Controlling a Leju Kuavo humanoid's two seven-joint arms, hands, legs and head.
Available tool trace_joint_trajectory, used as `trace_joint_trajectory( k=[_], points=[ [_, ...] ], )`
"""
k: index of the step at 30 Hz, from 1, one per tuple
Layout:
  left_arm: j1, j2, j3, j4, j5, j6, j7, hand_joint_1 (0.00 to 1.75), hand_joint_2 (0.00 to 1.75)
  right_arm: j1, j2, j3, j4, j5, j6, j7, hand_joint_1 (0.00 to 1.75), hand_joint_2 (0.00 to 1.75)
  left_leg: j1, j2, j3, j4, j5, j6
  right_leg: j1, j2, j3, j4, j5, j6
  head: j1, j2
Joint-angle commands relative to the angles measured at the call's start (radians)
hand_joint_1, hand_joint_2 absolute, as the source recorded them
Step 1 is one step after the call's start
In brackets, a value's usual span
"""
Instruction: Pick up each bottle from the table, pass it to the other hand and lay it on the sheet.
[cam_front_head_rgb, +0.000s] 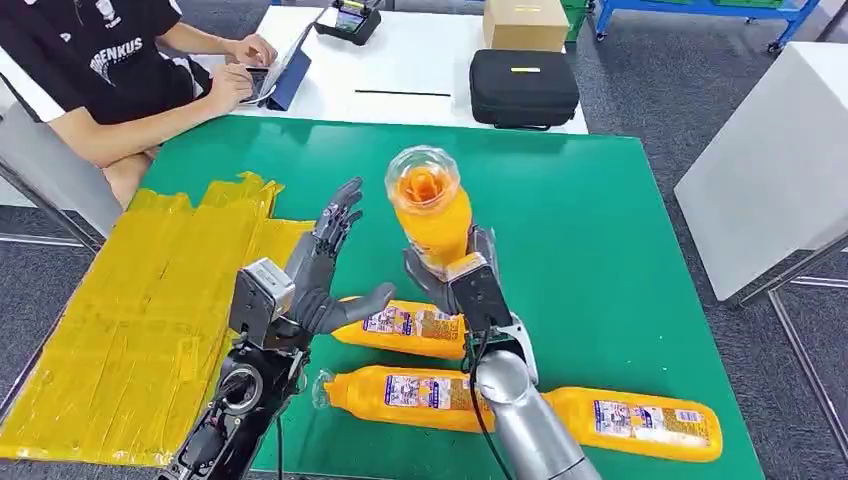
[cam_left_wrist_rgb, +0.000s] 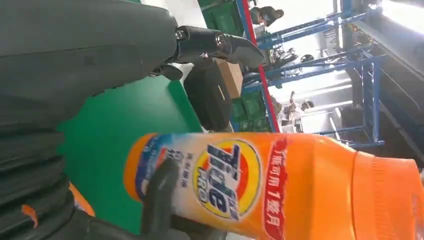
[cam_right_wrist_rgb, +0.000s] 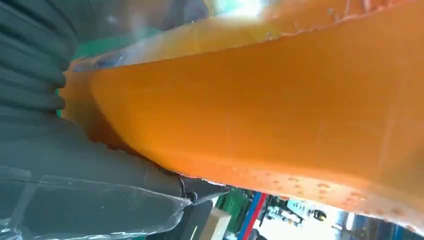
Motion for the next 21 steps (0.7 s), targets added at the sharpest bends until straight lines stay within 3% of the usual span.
trace_joint_trajectory(
  k=[1, 9, 21],
  points=[
    [-0.037, 0.048, -0.048, -0.006, 0.029, 0.01, 0.008, 0.0, 1.75, -0.08, 0.015, 0.144, 0.185, 0.004, 0.005, 0.007, 1.75, 1.75, 0.001, 0.005, 0.007, 0.0, -0.003, -0.003, 0.001, 0.003, 0.006, 0.0, -0.002, -0.003, 0.0, 0.0],
    [-0.044, 0.04, -0.055, 0.0, 0.043, 0.016, 0.001, 0.0, 1.75, -0.109, 0.03, 0.186, 0.312, 0.014, -0.016, -0.019, 1.75, 1.75, 0.0, 0.002, 0.004, -0.001, -0.002, -0.002, 0.001, 0.001, 0.004, -0.001, -0.001, -0.002, 0.0, 0.0],
    [-0.044, 0.042, -0.053, 0.006, 0.052, 0.018, -0.004, 0.0, 1.75, -0.112, 0.037, 0.205, 0.333, 0.02, -0.01, -0.023, 1.75, 1.75, 0.0, 0.003, 0.007, 0.0, -0.003, -0.003, 0.001, 0.001, 0.006, 0.0, -0.002, -0.003, 0.0, 0.0]
  ],
)
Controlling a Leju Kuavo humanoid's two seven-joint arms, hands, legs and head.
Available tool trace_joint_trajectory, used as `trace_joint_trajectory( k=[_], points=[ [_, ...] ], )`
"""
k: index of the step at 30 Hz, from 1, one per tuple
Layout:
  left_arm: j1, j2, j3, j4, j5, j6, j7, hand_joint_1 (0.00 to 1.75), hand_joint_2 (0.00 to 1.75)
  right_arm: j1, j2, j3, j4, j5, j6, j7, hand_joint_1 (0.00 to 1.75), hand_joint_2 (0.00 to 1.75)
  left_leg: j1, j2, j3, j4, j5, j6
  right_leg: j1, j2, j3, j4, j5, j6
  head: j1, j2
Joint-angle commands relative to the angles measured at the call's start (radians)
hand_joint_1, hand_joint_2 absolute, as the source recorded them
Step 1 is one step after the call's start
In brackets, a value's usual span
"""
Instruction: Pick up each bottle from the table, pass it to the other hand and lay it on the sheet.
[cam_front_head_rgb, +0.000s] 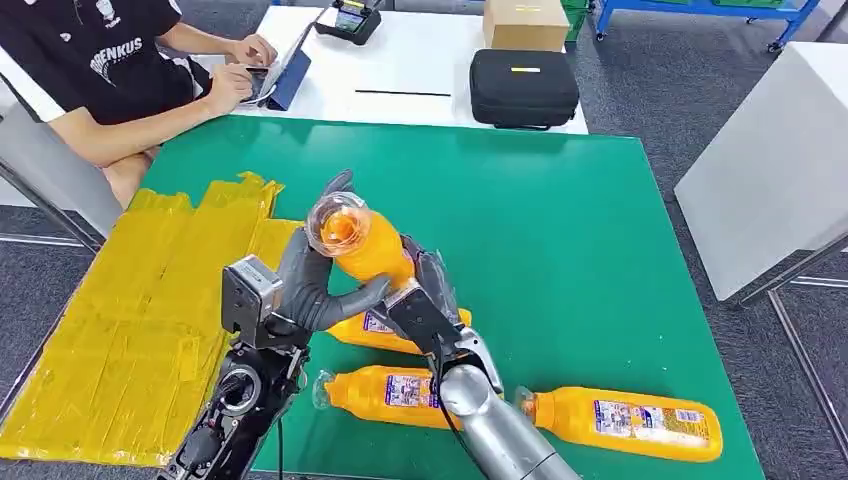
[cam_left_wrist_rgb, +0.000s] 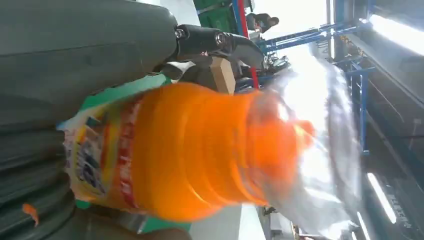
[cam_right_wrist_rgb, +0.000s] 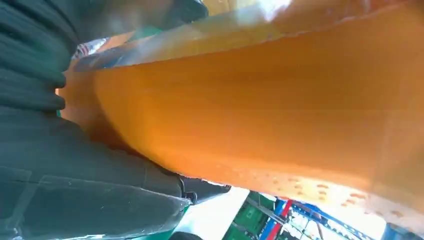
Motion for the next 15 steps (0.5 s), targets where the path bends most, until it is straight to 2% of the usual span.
trace_joint_trajectory(
  k=[1, 10, 11, 12, 15],
  points=[
    [-0.034, 0.035, -0.021, 0.031, 0.012, 0.001, -0.003, 0.0, 1.75, -0.058, 0.008, 0.054, 0.117, 0.008, 0.01, -0.003, 1.75, 1.75, 0.001, 0.003, 0.005, 0.0, -0.002, -0.002, 0.001, 0.001, 0.004, 0.0, -0.001, -0.002, 0.0, 0.0],
    [-0.024, 0.032, 0.001, 0.04, 0.038, 0.016, 0.001, 0.02, 1.75, -0.05, 0.003, 0.101, 0.106, 0.005, 0.021, -0.013, 1.75, 1.75, 0.001, 0.003, 0.007, 0.0, -0.003, -0.003, 0.002, 0.001, 0.006, 0.0, -0.002, -0.003, 0.0, 0.0],
    [-0.024, 0.033, 0.0, 0.042, 0.039, 0.015, 0.001, 0.31, 1.75, -0.048, 0.002, 0.103, 0.102, 0.004, 0.021, -0.012, 1.75, 1.75, 0.001, 0.003, 0.006, 0.0, -0.002, -0.002, 0.001, 0.001, 0.005, -0.001, -0.001, -0.002, 0.0, 0.0],
    [-0.025, 0.033, -0.002, 0.046, 0.041, 0.013, 0.001, 1.41, 1.75, -0.044, 0.0, 0.105, 0.094, 0.003, 0.019, -0.011, 1.75, 1.75, 0.001, 0.002, 0.004, -0.001, -0.001, -0.002, 0.001, 0.001, 0.003, -0.001, -0.001, -0.002, 0.0, 0.0],
    [-0.025, 0.033, -0.002, 0.046, 0.041, 0.013, 0.001, 1.41, 1.75, -0.044, 0.0, 0.105, 0.094, 0.003, 0.019, -0.011, 1.75, 1.75, 0.001, 0.002, 0.006, -0.001, -0.002, -0.003, 0.001, 0.0, 0.006, -0.001, -0.002, -0.002, 0.0, 0.0]
  ],
)
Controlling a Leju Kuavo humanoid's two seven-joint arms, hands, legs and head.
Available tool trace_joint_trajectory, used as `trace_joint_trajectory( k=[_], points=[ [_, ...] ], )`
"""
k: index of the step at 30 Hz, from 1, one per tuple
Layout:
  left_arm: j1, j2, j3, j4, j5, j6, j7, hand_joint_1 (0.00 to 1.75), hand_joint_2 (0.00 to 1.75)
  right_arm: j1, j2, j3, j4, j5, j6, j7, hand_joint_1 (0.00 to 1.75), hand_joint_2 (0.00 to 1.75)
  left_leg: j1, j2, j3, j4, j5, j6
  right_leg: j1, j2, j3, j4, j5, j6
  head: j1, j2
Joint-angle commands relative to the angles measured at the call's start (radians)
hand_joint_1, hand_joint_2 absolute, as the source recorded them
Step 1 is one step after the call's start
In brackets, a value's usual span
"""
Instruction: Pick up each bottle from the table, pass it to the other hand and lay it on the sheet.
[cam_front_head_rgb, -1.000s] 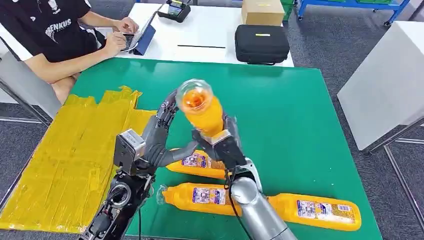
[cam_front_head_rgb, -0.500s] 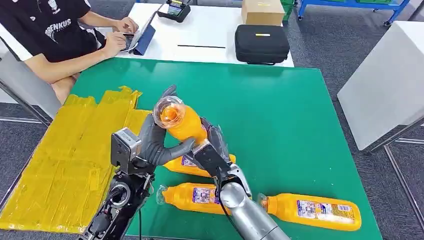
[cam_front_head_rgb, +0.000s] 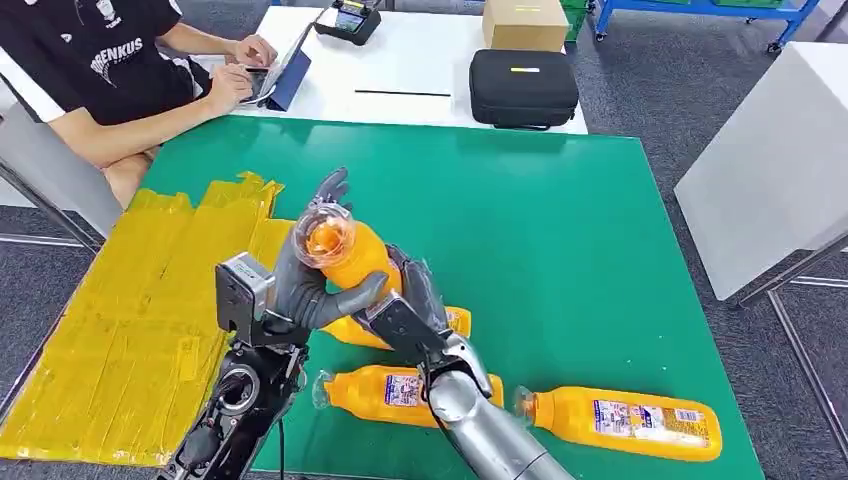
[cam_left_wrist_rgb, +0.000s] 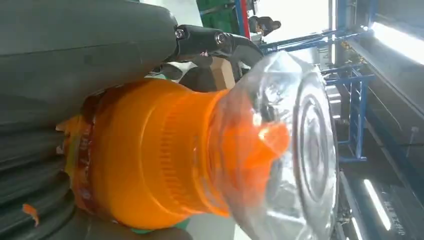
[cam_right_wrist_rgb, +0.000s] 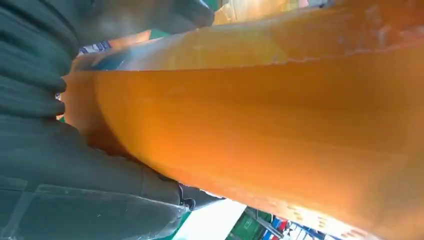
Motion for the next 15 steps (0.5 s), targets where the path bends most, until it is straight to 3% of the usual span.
trace_joint_trajectory(
  k=[1, 3, 4, 5, 6, 7, 8, 9, 15],
  points=[
    [-0.027, 0.032, -0.007, 0.046, 0.007, -0.008, 0.004, 1.52, 1.75, -0.031, -0.01, 0.051, 0.041, -0.004, 0.005, -0.001, 1.75, 1.75, 0.0, 0.001, 0.004, -0.001, -0.001, -0.002, 0.001, 0.0, 0.003, -0.001, -0.001, -0.002, 0.0, 0.0],
    [-0.03, 0.031, -0.012, 0.052, 0.01, -0.013, 0.005, 1.75, 1.75, -0.031, -0.013, 0.054, 0.031, -0.005, 0.002, 0.0, 1.75, 1.75, 0.001, 0.002, 0.005, -0.001, -0.002, -0.002, 0.001, 0.001, 0.004, -0.001, -0.001, -0.002, 0.0, 0.0],
    [-0.031, 0.031, -0.016, 0.057, 0.013, -0.02, 0.007, 1.75, 1.75, -0.032, -0.014, 0.054, 0.026, -0.007, 0.0, 0.0, 1.75, 1.75, 0.0, 0.001, 0.004, -0.001, -0.001, -0.002, 0.0, 0.0, 0.003, -0.001, -0.001, -0.002, 0.0, 0.0],
    [-0.033, 0.031, -0.019, 0.064, 0.013, -0.02, 0.008, 1.61, 1.75, -0.031, -0.015, 0.055, 0.018, -0.007, -0.003, -0.001, 1.75, 1.75, 0.0, 0.001, 0.004, -0.001, -0.001, -0.002, 0.0, 0.0, 0.004, -0.001, -0.001, -0.002, 0.0, 0.0],
    [-0.034, 0.029, -0.021, 0.069, 0.013, -0.019, 0.008, 0.26, 1.75, -0.031, -0.017, 0.056, 0.012, -0.008, -0.005, -0.002, 1.75, 1.75, 0.001, 0.002, 0.006, 0.0, -0.002, -0.003, 0.001, 0.0, 0.006, 0.0, -0.002, -0.003, 0.0, 0.0],
    [-0.035, 0.028, -0.022, 0.072, 0.013, -0.019, 0.008, 0.12, 1.75, -0.029, -0.018, 0.058, 0.005, -0.008, -0.005, -0.002, 1.75, 1.75, 0.001, 0.002, 0.008, 0.0, -0.003, -0.004, 0.001, 0.0, 0.008, 0.0, -0.003, -0.004, 0.0, 0.0],
    [-0.036, 0.027, -0.023, 0.073, 0.013, -0.018, 0.008, 0.14, 1.75, -0.029, -0.018, 0.06, -0.001, -0.008, -0.005, -0.002, 1.75, 1.75, 0.0, 0.001, 0.005, -0.001, -0.002, -0.002, 0.001, 0.0, 0.005, 0.0, -0.002, -0.002, 0.0, 0.0],
    [-0.038, 0.027, -0.025, 0.075, 0.013, -0.018, 0.008, 0.0, 1.75, -0.028, -0.018, 0.064, -0.011, -0.008, -0.002, -0.002, 1.75, 1.75, 0.0, 0.001, 0.002, -0.001, -0.001, -0.002, 0.0, 0.0, 0.002, -0.001, 0.0, -0.001, 0.0, 0.0],
    [-0.049, 0.029, -0.027, 0.082, 0.012, -0.015, 0.007, 0.0, 1.75, -0.032, -0.017, 0.08, -0.028, -0.003, -0.001, 0.002, 1.75, 1.75, 0.001, 0.002, 0.007, 0.0, -0.003, -0.003, 0.001, 0.0, 0.006, 0.0, -0.003, -0.003, 0.0, 0.0]
  ],
)
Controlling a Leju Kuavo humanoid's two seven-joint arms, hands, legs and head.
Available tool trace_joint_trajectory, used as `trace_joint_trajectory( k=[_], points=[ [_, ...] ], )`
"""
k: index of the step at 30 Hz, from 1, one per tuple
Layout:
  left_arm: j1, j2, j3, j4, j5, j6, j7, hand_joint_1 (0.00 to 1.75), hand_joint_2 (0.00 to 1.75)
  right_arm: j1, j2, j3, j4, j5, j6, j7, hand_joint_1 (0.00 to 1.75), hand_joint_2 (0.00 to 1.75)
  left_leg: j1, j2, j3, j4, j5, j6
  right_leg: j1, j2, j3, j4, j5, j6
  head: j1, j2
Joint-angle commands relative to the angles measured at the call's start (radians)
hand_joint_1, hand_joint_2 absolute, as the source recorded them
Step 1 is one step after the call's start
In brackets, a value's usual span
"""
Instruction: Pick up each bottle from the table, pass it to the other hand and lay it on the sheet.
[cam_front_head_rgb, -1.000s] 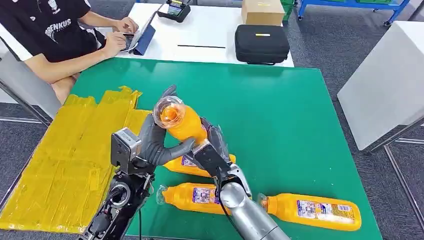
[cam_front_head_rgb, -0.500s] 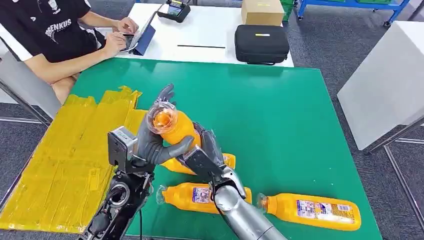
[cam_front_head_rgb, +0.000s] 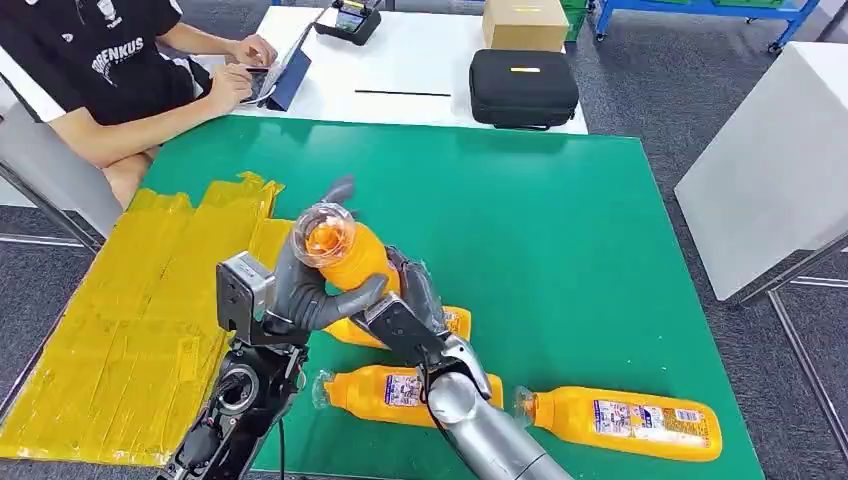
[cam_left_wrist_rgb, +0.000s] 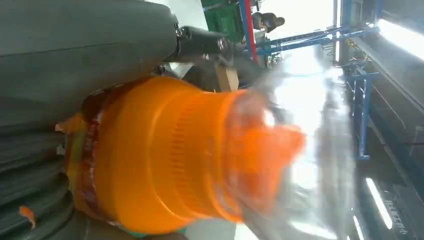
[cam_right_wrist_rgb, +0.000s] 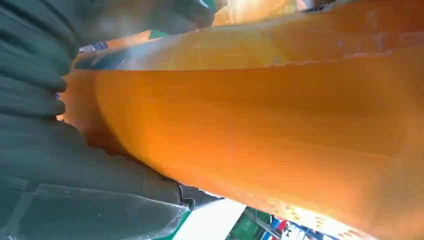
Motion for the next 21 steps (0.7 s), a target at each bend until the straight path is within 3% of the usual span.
trace_joint_trajectory(
  k=[1, 7, 8, 9, 18, 21],
  points=[
    [-0.05, 0.025, -0.027, 0.072, 0.002, 0.001, 0.006, 0.0, 1.75, -0.037, -0.015, 0.066, -0.013, 0.006, 0.003, 0.006, 1.75, 1.75, 0.001, 0.001, 0.004, 0.0, -0.002, -0.002, 0.001, 0.0, 0.004, 0.0, -0.001, -0.002, 0.0, 0.0],
    [-0.042, 0.024, -0.023, 0.069, 0.0, 0.005, 0.005, 0.0, 1.75, -0.041, -0.019, 0.071, -0.005, 0.002, -0.002, 0.002, 1.75, 1.75, 0.001, 0.002, 0.007, 0.0, -0.003, -0.003, 0.001, 0.0, 0.007, 0.0, -0.003, -0.003, 0.0, 0.0],
    [-0.043, 0.023, -0.024, 0.072, 0.0, 0.004, 0.005, 1.54, 1.75, -0.043, -0.018, 0.071, -0.004, 0.0, -0.002, 0.001, 1.75, 1.75, 0.0, 0.001, 0.003, 0.0, -0.001, -0.002, 0.0, 0.0, 0.003, 0.0, -0.001, -0.002, 0.0, 0.0],
    [-0.044, 0.023, -0.024, 0.073, 0.001, 0.002, 0.004, 1.75, 1.75, -0.043, -0.018, 0.072, -0.004, -0.001, -0.002, 0.0, 1.75, 1.75, 0.0, 0.002, 0.005, 0.0, -0.002, -0.003, 0.001, 0.0, 0.005, 0.0, -0.002, -0.003, 0.0, 0.0],
    [-0.039, 0.022, -0.013, 0.062, 0.007, 0.001, 0.0, 1.75, 1.75, -0.051, -0.018, 0.072, 0.001, -0.005, -0.002, -0.001, 1.75, 1.75, 0.0, 0.002, 0.004, 0.0, -0.002, -0.002, 0.001, 0.0, 0.004, 0.0, -0.001, -0.002, 0.0, 0.0],
    [-0.037, 0.018, -0.002, 0.061, 0.013, 0.001, -0.003, 1.75, 1.75, -0.053, -0.017, 0.07, 0.005, -0.009, -0.008, -0.003, 1.75, 1.75, 0.001, 0.005, 0.012, 0.001, -0.006, -0.005, 0.002, 0.001, 0.011, 0.001, -0.005, -0.005, 0.0, 0.0]
  ],
)
